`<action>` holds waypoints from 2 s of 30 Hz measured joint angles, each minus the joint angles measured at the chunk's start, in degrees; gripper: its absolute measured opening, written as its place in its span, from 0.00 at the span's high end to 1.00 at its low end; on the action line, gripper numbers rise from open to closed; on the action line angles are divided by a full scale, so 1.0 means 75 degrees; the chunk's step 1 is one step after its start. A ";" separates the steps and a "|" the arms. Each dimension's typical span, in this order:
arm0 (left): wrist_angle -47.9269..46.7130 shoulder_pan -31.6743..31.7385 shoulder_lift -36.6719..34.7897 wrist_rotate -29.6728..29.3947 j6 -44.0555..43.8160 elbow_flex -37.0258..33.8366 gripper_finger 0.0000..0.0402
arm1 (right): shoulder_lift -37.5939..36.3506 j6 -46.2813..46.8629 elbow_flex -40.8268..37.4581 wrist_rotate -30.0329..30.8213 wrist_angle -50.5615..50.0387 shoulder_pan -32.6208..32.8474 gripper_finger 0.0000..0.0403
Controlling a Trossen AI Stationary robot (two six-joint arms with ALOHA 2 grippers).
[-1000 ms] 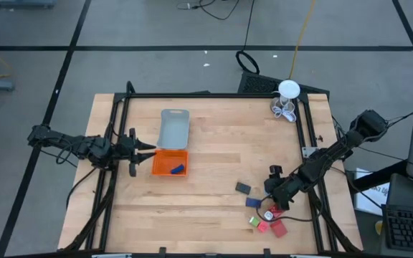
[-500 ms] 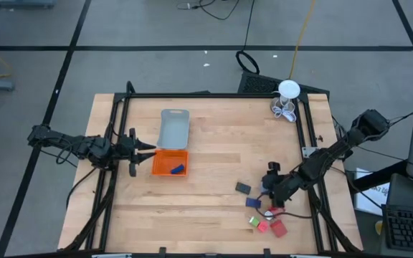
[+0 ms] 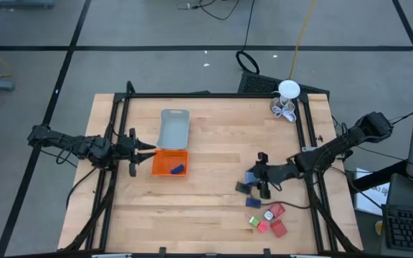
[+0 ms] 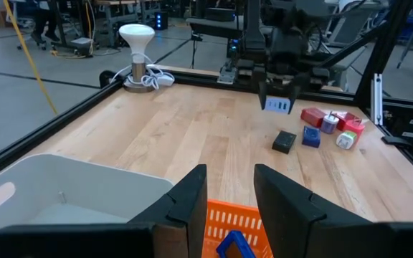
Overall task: Pick & Place Office items
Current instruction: Put the purple charger adapter into the gray bin
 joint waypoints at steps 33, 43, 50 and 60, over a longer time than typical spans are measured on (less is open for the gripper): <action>0.7858 0.0000 0.4157 0.1999 0.1225 -0.0006 0.71 | 0.1405 -0.1896 0.0011 -0.2553 0.7447 -0.2282 0.48; 0.8368 0.0053 0.4757 -0.0246 0.0668 0.0003 0.71 | 0.1396 -0.1233 0.0011 -0.4063 0.8605 -0.2275 0.48; 0.8368 0.0198 0.6382 -0.0418 -0.1630 0.0419 0.71 | 0.1399 -0.1381 0.0011 -0.4046 0.8672 -0.2276 0.48; 0.8335 0.0446 0.9718 -0.0365 -0.0176 0.2959 0.49 | 0.1399 -0.1910 0.0011 -0.3431 0.8929 -0.2282 0.48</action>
